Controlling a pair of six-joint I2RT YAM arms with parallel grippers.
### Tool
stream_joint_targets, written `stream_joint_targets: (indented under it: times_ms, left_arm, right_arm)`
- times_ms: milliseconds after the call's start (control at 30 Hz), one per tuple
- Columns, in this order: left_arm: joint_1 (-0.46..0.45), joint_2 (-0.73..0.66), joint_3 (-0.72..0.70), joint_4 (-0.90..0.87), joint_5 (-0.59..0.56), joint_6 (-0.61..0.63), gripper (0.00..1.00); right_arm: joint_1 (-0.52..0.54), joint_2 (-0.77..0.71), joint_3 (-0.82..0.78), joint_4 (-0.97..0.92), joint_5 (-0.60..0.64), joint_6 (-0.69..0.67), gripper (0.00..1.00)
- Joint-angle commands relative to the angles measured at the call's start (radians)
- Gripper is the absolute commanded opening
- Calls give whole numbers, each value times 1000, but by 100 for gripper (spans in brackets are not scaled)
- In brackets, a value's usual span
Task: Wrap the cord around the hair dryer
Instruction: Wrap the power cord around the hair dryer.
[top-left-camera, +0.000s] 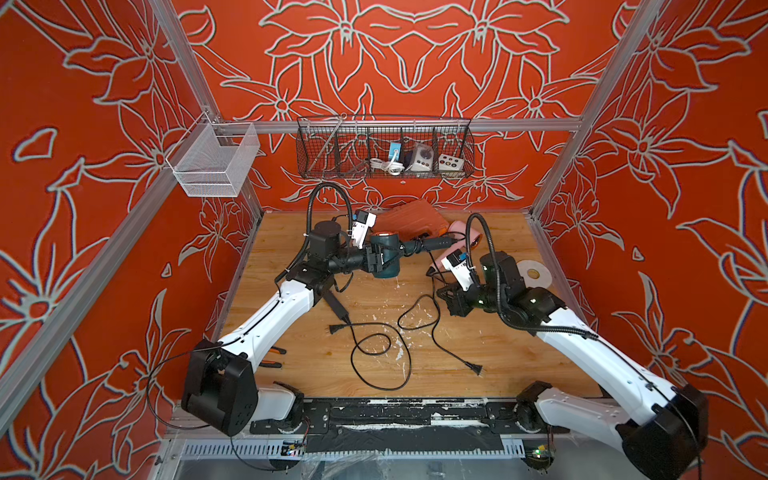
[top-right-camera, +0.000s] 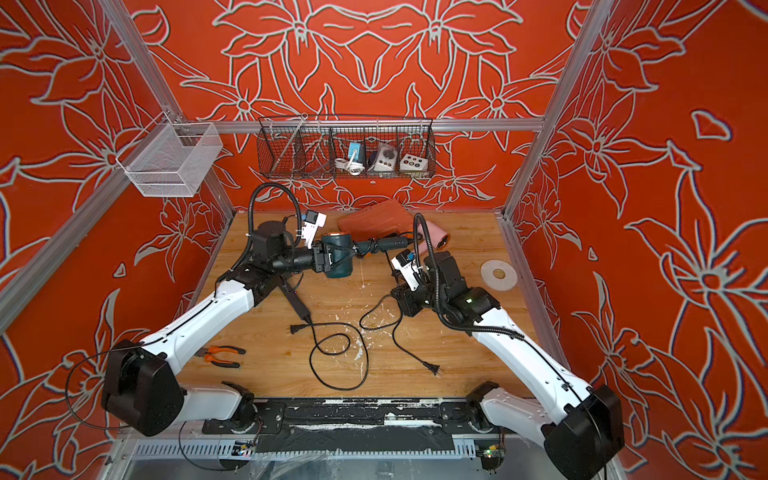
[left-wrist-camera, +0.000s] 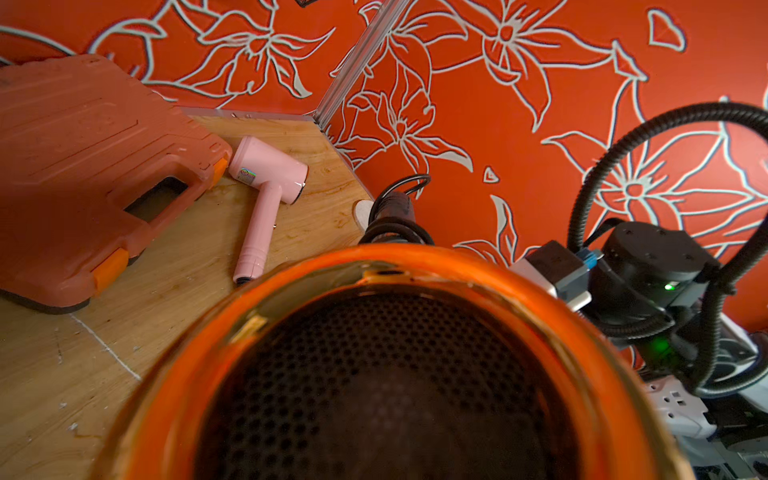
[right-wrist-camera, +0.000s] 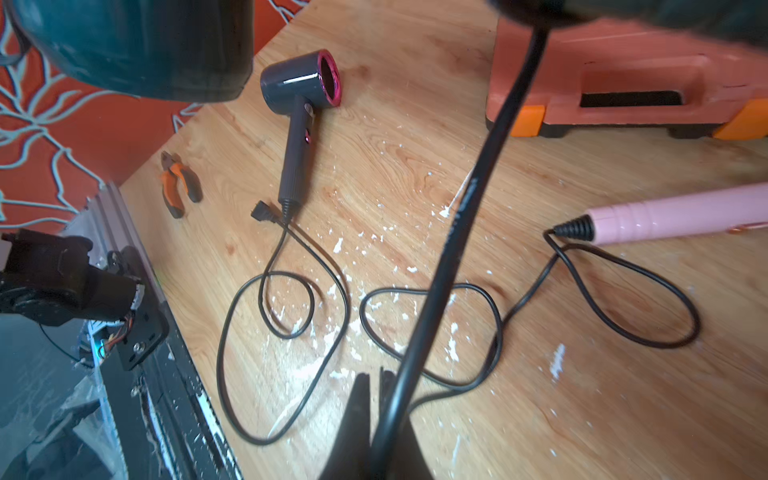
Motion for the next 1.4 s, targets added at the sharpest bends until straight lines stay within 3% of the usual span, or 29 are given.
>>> stream_joint_targets:
  times_ms: [0, 233, 533, 833, 900, 1067, 1367]
  left_arm:
    - [-8, -10, 52, -97, -47, 128, 0]
    - [-95, -10, 72, -288, -56, 250, 0]
    - [-215, -21, 76, -443, 5, 335, 0]
    - [-230, -29, 49, -455, 45, 277, 0]
    - [-230, -34, 44, -455, 44, 274, 0]
    - [-230, -26, 43, -453, 54, 271, 0]
    - [-230, 6, 45, -408, 88, 229, 0]
  right_arm:
    - [11, 9, 125, -234, 49, -131, 0]
    - [11, 101, 351, -421, 112, -278, 0]
    - [11, 236, 472, -402, 320, -430, 0]
    - [11, 383, 455, -309, 270, -450, 0]
    - [10, 403, 450, -308, 257, -446, 5]
    - [12, 407, 419, -285, 229, -434, 39]
    - [12, 396, 377, -274, 199, -413, 63]
